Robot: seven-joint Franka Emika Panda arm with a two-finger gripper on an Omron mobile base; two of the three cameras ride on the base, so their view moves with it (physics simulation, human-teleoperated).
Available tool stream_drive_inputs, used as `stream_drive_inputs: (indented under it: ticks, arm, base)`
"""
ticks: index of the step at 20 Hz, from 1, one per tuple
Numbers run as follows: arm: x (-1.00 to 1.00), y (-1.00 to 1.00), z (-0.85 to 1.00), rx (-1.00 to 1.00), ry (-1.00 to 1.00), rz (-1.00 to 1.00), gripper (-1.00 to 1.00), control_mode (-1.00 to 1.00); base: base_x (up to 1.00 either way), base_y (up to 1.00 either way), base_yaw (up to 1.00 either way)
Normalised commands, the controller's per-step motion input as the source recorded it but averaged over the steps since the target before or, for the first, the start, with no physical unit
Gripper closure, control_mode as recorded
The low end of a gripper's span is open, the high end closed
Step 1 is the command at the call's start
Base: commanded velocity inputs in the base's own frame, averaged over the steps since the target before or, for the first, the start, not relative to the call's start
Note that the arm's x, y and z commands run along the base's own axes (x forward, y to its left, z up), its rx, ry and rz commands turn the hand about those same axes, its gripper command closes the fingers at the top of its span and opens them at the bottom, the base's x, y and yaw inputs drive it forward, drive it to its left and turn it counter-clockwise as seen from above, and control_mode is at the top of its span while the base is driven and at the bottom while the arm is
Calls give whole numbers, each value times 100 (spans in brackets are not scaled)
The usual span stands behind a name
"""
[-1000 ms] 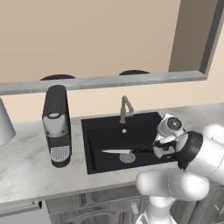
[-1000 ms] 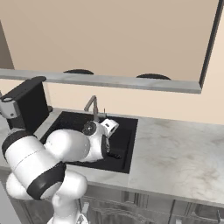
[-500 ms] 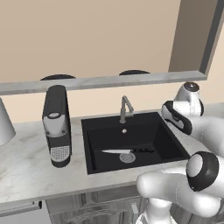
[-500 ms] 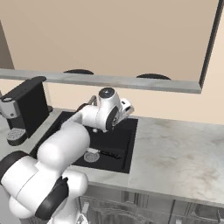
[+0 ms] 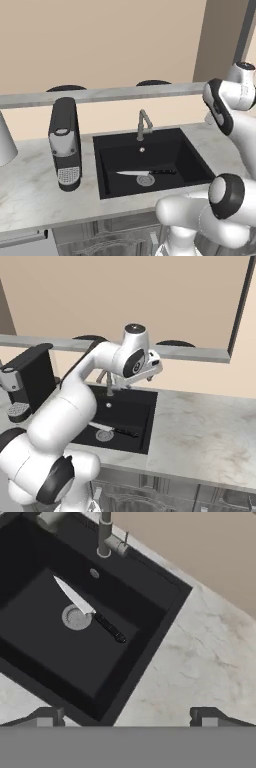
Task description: Move the cutting board and knife to the sink. Then move spray from the cabinet to the counter.
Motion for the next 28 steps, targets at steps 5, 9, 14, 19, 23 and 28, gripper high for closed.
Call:
stream_drive_inputs:
  ticks: [5,9,14,19,23,28]
  arm:
    - [-100,35,-5,13,-19,-27,-100,-100]
    - [-71,69,0,4,-18,-31,-100,-100]
    - [-34,50,41,0,-5,-33,-100,-100]
    - [-40,1,65,8,8,-26,-100,-100]
    - [-49,21,35,18,1,3,-100,-100]
    - [-27,47,6,20,0,16,-100,-100]
  base:
    - [0,0,0]
    - [0,0,0]
    - [0,0,0]
    - [0,0,0]
    - [0,0,0]
    - [0,0,0]
